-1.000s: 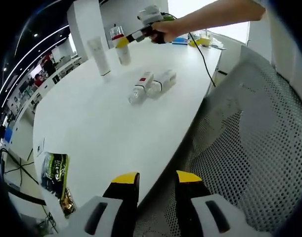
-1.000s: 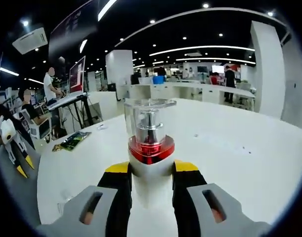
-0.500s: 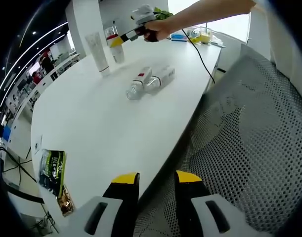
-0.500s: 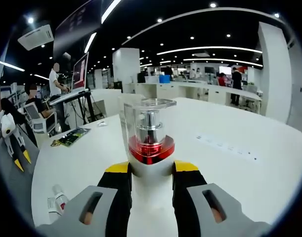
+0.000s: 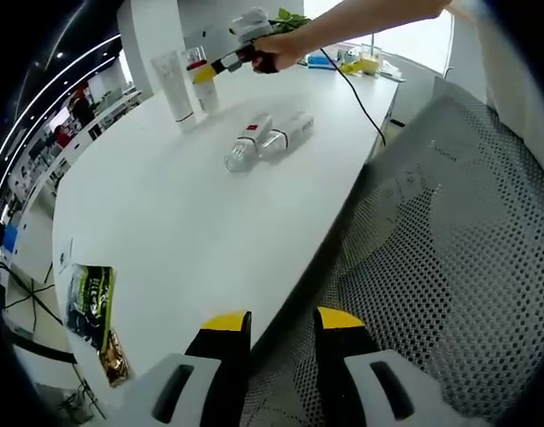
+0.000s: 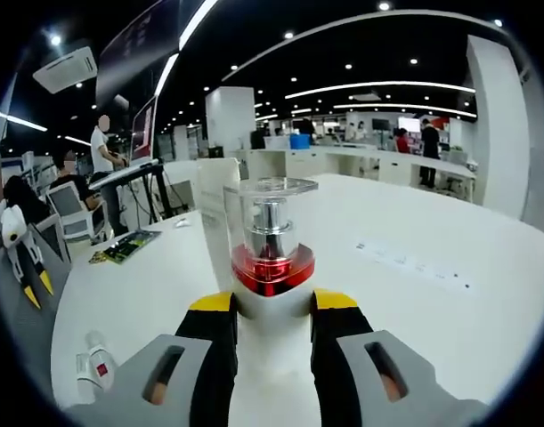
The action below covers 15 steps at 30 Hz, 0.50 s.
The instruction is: Arrange the skincare products in the storage area until every visible bottle or jar stands upright without overlapping.
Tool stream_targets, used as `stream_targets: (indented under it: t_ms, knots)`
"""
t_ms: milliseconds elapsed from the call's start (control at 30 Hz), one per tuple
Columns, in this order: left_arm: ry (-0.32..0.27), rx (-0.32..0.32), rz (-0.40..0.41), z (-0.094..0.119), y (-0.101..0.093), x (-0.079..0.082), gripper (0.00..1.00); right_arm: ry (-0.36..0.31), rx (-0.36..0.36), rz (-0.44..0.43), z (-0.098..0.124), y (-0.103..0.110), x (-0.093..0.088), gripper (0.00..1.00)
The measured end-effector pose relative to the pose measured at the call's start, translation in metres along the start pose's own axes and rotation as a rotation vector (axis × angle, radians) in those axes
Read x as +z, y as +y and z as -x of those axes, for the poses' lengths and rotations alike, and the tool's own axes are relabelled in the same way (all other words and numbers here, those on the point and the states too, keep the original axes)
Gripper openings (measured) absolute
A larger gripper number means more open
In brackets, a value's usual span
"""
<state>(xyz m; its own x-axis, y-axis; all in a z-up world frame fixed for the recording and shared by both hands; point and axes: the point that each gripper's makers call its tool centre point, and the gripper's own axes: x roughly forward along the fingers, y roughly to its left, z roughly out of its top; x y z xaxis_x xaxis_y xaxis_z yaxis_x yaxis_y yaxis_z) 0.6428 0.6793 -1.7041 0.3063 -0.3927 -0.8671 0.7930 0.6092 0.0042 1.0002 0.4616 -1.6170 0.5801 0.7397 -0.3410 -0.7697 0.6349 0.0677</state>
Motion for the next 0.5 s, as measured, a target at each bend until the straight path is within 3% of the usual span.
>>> stream_targets:
  t_ms: [167, 500]
  knots:
    - [0.0, 0.0, 0.003, -0.001, 0.0, 0.0, 0.29, -0.004, 0.003, 0.002, -0.004, -0.01, -0.005, 0.28]
    - [0.007, 0.0, 0.007, -0.001, 0.0, -0.001, 0.29, -0.018, 0.026, 0.024, -0.012, -0.01, -0.007, 0.28]
